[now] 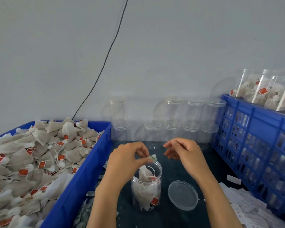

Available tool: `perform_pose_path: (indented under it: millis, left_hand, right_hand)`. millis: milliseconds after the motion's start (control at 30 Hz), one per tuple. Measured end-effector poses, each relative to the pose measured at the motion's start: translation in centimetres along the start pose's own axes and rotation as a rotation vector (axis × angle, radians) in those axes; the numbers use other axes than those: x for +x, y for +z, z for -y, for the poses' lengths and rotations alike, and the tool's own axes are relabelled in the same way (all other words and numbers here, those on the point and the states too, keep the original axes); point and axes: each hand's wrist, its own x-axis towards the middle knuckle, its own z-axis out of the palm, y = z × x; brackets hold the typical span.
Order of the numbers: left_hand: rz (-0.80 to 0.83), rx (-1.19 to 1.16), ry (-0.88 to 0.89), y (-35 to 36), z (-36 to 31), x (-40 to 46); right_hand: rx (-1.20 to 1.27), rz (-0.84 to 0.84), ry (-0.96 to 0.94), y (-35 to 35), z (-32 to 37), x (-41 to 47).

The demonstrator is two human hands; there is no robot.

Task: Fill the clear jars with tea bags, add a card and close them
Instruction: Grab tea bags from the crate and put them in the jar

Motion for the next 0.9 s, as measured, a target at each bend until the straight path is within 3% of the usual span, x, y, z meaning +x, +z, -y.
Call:
perform_pose_path:
  millis: [133, 300, 467, 567, 633, 767, 900]
  left_hand:
    - [-0.036, 0.140, 0.024, 0.4, 0.4, 0.2]
    - [-0.167, -0.012, -0.007, 0.6, 0.7, 0.0]
    - [-0.123, -0.212, -0.080, 3.8, 0.1, -1.4]
    - [-0.264, -0.147, -0.018, 5.4, 0.4, -3.1]
    - [-0.327, -0.287, -0.055, 6.1, 0.7, -4.0]
    - [-0.310, -0.640, -0.172, 8.4, 1.2, -5.3]
    - [-0.313, -0.650, -0.168, 10.9, 2.7, -6.5]
  right_hand:
    - [-0.034, -0.029, 0.005, -0.4, 0.2, 0.0]
    - [0.060, -0.169, 0.091, -4.7, 0.2, -0.5]
    - [0.164, -0.134, 0.336, -7.7, -2.0, -1.7]
    - [0.095, -0.114, 0.432, -8.1, -4.0, -2.6]
    - [0.034, -0.117, 0.475, -8.1, -5.5, -3.1]
    - [-0.115, -0.127, 0.513, -7.6, -8.6, -4.0]
    - [-0.417, -0.178, 0.398, -7.2, -12.0, -4.2]
